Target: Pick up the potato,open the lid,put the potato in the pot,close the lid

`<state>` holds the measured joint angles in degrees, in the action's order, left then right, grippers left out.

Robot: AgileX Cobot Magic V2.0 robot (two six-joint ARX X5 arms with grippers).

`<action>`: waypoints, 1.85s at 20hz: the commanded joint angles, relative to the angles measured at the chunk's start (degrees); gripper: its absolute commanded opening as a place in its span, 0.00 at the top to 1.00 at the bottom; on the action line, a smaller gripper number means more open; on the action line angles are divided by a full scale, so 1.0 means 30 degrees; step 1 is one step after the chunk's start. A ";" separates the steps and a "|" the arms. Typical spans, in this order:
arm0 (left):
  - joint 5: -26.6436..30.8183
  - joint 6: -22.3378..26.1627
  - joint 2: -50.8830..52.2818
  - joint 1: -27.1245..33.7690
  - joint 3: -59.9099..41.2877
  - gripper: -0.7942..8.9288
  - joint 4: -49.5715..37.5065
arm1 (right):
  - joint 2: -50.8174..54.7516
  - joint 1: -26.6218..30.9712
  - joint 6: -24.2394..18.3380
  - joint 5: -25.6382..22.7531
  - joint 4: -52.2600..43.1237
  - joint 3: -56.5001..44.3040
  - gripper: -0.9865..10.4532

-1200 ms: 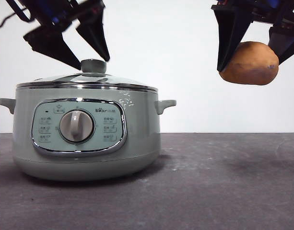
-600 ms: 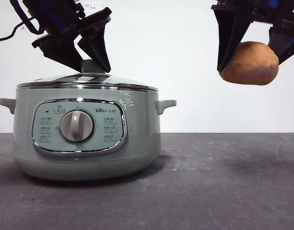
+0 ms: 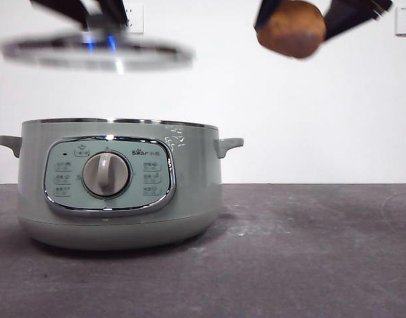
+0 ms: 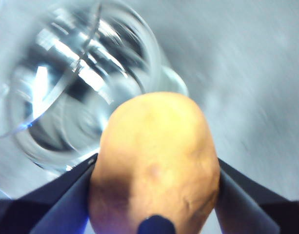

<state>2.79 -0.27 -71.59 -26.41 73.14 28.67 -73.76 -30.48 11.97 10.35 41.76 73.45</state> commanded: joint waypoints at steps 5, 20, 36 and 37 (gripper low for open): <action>0.2616 0.1151 0.4473 0.0007 0.2215 0.93 0.2659 | -0.2790 -0.1727 -0.1049 0.0087 -0.0168 0.3803 0.92; 0.5115 0.1100 1.0484 0.0007 0.2310 0.93 0.6900 | -1.5438 -0.4728 -0.5115 -0.1566 0.0758 1.2509 0.92; 0.5122 0.1093 1.0229 0.0007 0.2310 0.93 0.7293 | -1.8258 -0.5289 -0.6084 -0.2645 0.0146 1.2509 0.44; 0.5129 0.1093 1.0163 0.0007 0.2310 0.93 0.7358 | -1.8251 -0.5289 -0.6076 -0.2645 0.0131 1.2509 0.44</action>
<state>17.87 2.55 -41.58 -26.41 79.00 53.41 -127.46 -46.13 -6.04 2.61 42.35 110.96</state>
